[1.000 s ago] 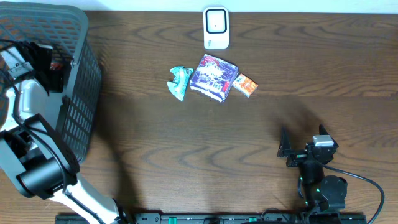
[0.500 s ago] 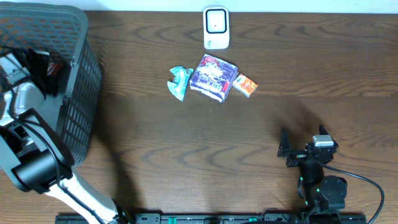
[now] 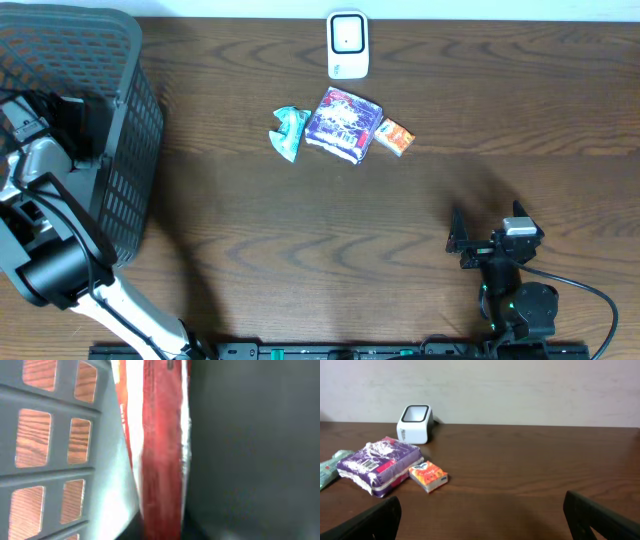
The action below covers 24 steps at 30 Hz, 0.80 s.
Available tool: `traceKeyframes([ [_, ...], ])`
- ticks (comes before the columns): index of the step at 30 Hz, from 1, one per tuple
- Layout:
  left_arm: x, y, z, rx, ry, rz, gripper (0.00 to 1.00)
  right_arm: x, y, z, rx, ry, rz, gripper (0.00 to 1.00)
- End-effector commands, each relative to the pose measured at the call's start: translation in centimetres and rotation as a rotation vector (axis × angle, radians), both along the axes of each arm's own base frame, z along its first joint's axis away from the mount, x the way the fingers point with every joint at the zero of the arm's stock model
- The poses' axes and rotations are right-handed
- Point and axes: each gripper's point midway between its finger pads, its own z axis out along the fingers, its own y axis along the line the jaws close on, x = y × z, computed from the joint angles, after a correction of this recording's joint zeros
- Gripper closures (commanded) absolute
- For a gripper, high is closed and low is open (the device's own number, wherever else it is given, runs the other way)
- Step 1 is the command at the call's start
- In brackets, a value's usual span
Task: Scan the item barcode
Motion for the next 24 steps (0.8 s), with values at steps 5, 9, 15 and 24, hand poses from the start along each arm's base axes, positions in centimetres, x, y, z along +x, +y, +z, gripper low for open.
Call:
traceKeyframes([
  [5, 0.0, -0.6, 5.1, -0.055, -0.148, 0.138, 0.93, 0.0, -0.3, -0.1, -0.012, -0.001, -0.014, 0.01],
  [9, 1.3, -3.8, 16.1, -0.165, -0.462, 0.108, 0.93, 0.0, -0.3, -0.1, -0.012, -0.001, -0.014, 0.01],
  [15, -0.6, -11.0, 32.0, -0.340, -0.878, -0.020, 0.93, 0.0, -0.3, -0.1, -0.012, -0.001, -0.014, 0.01],
  [24, -2.6, -31.6, 42.0, -0.647, -1.056, -0.385, 0.93, 0.0, -0.3, -0.1, -0.012, -0.001, -0.014, 0.01],
])
